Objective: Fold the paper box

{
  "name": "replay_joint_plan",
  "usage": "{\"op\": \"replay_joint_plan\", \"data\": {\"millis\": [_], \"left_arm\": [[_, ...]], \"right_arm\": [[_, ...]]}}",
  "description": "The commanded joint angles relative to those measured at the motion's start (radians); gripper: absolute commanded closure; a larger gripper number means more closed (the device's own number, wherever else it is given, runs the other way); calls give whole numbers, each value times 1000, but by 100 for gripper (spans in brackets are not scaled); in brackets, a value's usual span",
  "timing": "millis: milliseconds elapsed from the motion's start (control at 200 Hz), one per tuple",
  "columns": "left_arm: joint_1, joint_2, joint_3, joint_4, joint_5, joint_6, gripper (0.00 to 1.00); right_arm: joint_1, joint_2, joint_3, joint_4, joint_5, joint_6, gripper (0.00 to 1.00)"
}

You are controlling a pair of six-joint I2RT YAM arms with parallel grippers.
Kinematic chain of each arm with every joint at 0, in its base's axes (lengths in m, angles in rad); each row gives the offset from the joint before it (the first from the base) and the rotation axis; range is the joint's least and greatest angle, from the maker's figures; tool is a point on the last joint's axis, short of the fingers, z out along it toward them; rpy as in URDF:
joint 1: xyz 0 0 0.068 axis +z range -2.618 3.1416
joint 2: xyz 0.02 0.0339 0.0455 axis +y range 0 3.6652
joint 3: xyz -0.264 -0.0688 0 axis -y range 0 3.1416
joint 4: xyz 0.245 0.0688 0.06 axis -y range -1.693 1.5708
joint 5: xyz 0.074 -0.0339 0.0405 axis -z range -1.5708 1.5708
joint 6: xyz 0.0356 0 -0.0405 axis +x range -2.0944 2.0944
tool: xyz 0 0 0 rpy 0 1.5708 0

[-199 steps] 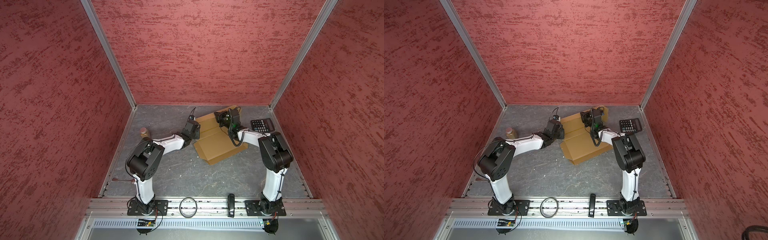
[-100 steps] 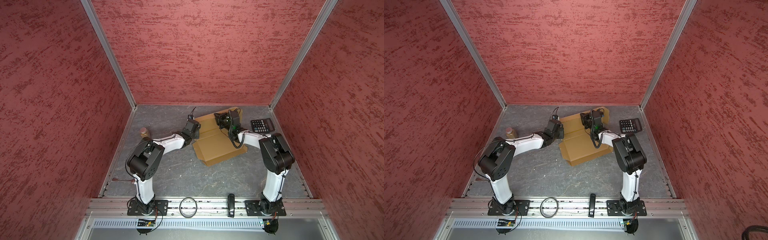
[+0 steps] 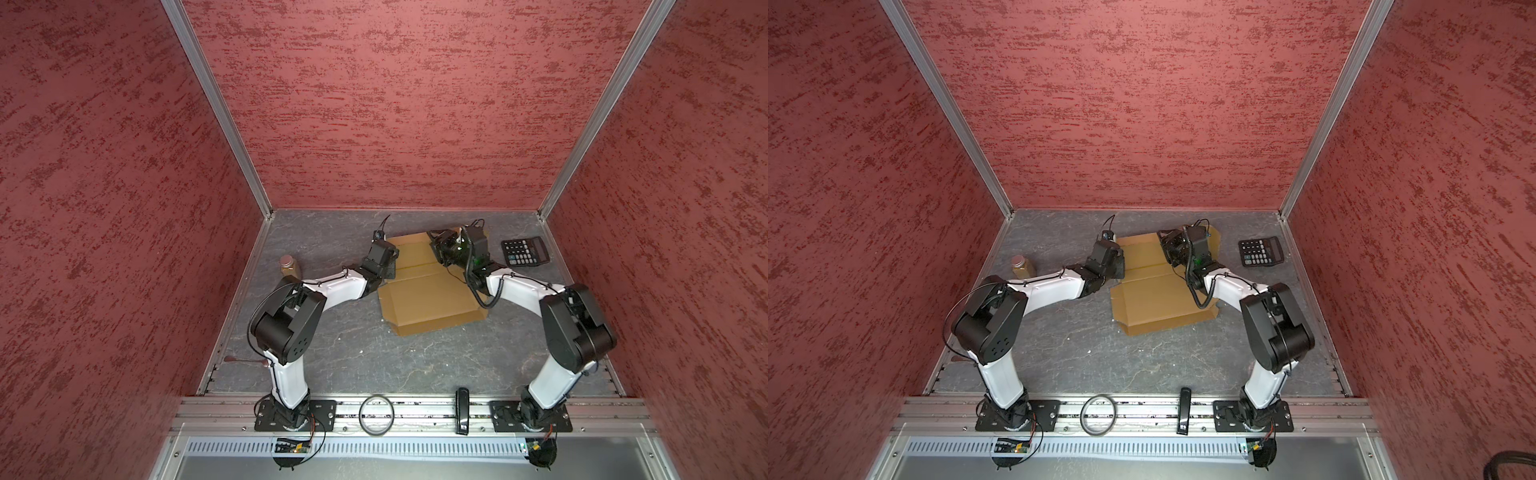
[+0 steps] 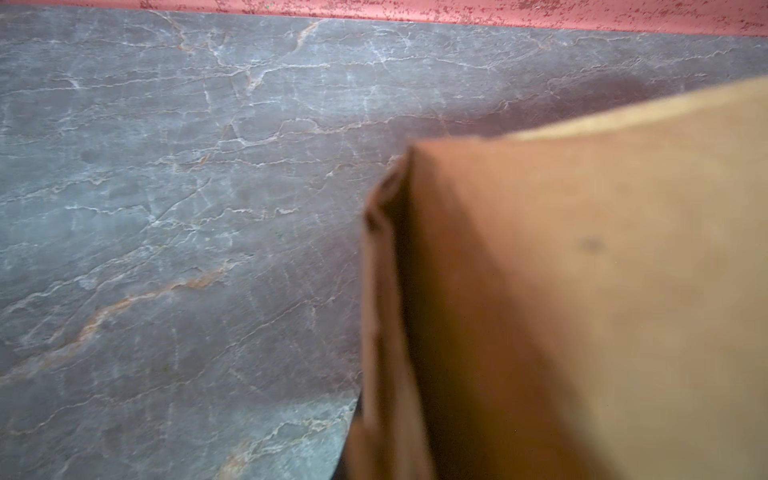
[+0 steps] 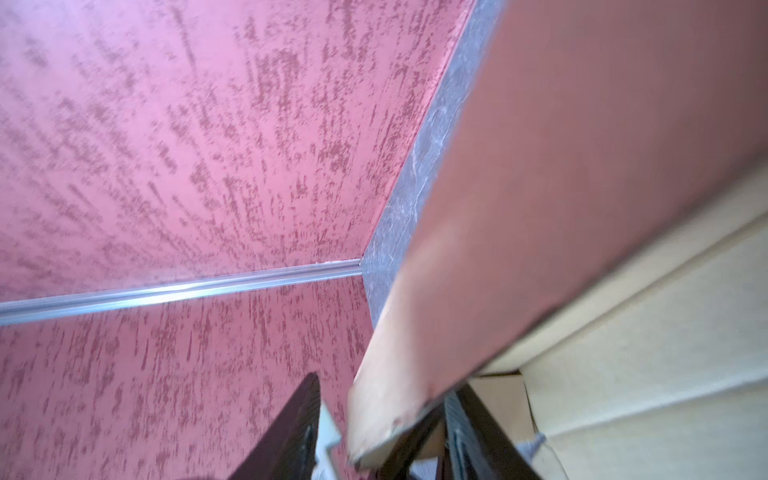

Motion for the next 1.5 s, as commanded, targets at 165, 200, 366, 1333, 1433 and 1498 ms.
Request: {"op": "replay_joint_plan", "data": {"millis": [165, 200, 366, 1333, 1433, 1498], "left_arm": [[8, -51, -66, 83, -12, 76, 100], [8, -59, -79, 98, -11, 88, 100], [19, -98, -140, 170, 10, 145, 100], [-1, -26, -103, 209, -96, 55, 100], [-4, -20, -99, 214, -100, 50, 100], [-6, -19, -100, 216, -103, 47, 99]], "right_arm": [[7, -221, 1, -356, 10, -295, 50], [8, -239, 15, -394, 20, -336, 52], [7, -259, 157, -554, 33, -531, 62], [71, 201, 408, -382, -146, -692, 84], [71, 214, 409, -373, -147, -684, 84], [72, 220, 411, -367, -142, -678, 84]]}}
